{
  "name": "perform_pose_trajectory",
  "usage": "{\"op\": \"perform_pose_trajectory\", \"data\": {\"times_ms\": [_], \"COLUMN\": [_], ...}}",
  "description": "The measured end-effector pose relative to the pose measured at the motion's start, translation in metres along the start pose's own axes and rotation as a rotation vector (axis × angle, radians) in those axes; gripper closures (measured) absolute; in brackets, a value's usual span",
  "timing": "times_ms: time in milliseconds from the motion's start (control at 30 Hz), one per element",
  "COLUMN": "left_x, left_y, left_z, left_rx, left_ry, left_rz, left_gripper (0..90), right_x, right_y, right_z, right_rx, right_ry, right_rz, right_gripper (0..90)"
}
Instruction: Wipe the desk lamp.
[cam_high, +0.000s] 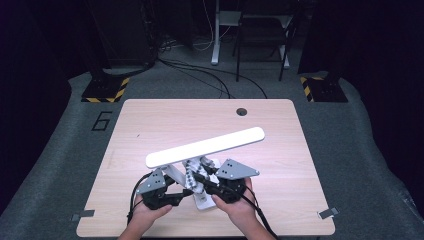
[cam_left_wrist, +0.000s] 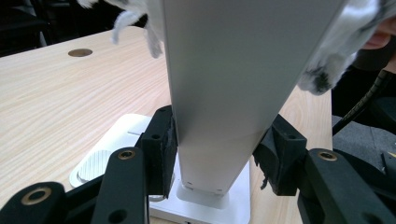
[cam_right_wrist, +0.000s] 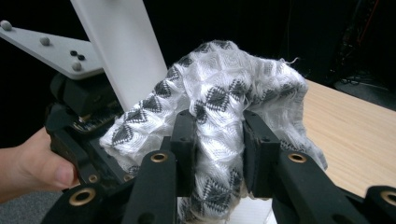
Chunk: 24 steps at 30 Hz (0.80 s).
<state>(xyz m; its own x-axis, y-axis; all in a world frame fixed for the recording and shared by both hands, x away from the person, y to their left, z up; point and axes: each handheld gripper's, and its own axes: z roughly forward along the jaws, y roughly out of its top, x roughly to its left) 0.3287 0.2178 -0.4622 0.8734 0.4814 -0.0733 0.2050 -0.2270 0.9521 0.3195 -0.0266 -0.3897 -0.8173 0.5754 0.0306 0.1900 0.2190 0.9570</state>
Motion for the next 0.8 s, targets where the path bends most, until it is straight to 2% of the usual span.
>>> {"op": "perform_pose_trajectory", "data": {"times_ms": [133,633,667,800], "left_x": [0.0,-0.001,-0.002,-0.003], "left_y": [0.001,0.004,0.003,0.003], "left_z": [0.0,-0.001,0.0,0.0], "left_rx": [0.011,0.03,0.02,0.017], "left_ry": [0.001,0.007,0.007,0.01], "left_rz": [0.005,0.02,0.007,-0.002], "left_gripper": [52.5,52.8,52.8,52.8], "right_x": [0.006,0.025,0.026,0.028], "right_y": [0.007,0.038,0.04,0.042], "right_z": [0.003,0.006,0.006,0.005], "right_rx": [-0.013,-0.074,-0.08,-0.107], "right_ry": [0.008,0.027,0.03,0.031], "right_rz": [0.004,-0.07,-0.071,-0.068], "right_gripper": [68.8,68.8,68.8,68.8]}}
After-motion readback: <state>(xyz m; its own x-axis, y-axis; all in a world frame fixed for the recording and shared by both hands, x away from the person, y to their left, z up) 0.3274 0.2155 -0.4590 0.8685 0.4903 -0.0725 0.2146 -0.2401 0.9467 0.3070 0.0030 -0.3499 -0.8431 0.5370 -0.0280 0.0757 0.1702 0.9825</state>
